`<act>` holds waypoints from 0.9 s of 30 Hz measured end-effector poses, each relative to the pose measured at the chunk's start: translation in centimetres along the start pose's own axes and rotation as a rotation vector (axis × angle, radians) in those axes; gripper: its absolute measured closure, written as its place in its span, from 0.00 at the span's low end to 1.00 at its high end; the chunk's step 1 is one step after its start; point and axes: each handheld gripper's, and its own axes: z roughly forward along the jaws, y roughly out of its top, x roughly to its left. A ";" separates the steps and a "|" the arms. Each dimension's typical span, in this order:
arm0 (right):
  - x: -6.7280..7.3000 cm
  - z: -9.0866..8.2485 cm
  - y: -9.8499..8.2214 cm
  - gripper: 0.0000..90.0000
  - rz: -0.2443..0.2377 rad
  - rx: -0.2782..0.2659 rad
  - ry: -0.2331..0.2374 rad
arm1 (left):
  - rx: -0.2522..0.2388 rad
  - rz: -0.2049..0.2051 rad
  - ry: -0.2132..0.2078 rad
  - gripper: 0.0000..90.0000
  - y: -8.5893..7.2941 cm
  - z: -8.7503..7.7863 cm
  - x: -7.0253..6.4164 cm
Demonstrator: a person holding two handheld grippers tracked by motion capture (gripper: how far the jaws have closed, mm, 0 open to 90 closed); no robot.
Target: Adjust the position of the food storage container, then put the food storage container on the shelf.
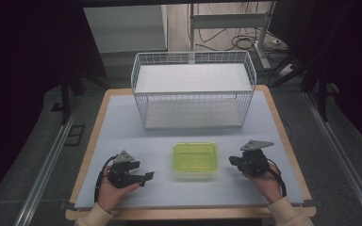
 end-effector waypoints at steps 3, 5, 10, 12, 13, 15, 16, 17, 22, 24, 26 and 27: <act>-0.3 -0.3 -0.4 0.98 0.015 -0.003 0.006 | -0.001 0.001 0.003 0.25 0.0 0.0 0.0; -0.6 -0.5 -0.6 0.98 0.031 -0.005 0.013 | -0.001 0.004 0.009 0.25 0.0 0.0 -0.1; -0.8 -0.6 -0.4 0.82 0.054 -0.025 0.048 | -0.009 0.004 0.012 0.25 0.2 0.0 -0.2; -0.7 -0.7 -0.2 0.63 0.089 -0.041 0.098 | -0.010 0.007 0.022 0.25 0.4 0.0 -0.3; -0.8 -0.7 -0.1 0.56 0.108 -0.045 0.125 | -0.013 0.011 0.028 0.25 0.5 0.0 -0.4; -0.9 -0.8 0.1 0.45 0.166 -0.072 0.160 | -0.015 0.009 0.023 0.25 0.7 -0.1 -0.6; -0.9 -0.8 0.2 0.43 0.175 -0.077 0.172 | -0.015 0.006 0.018 0.25 0.8 -0.1 -0.7; -0.8 -1.0 0.4 0.38 0.176 -0.097 0.168 | -0.017 0.003 0.015 0.26 0.9 -0.1 -0.7; -0.7 -1.0 0.8 0.31 0.177 -0.110 0.177 | -0.009 -0.013 0.002 0.26 1.7 0.4 -0.9; -0.8 -0.5 0.9 0.29 0.206 -0.100 0.202 | -0.002 -0.021 -0.006 0.27 2.1 0.8 -0.9; -0.8 -0.2 1.0 0.29 0.215 -0.100 0.209 | -0.001 -0.064 -0.056 0.26 2.6 1.3 -0.8; -0.8 -0.2 1.0 0.29 0.215 -0.100 0.209 | -0.001 -0.064 -0.056 0.26 2.6 1.3 -0.8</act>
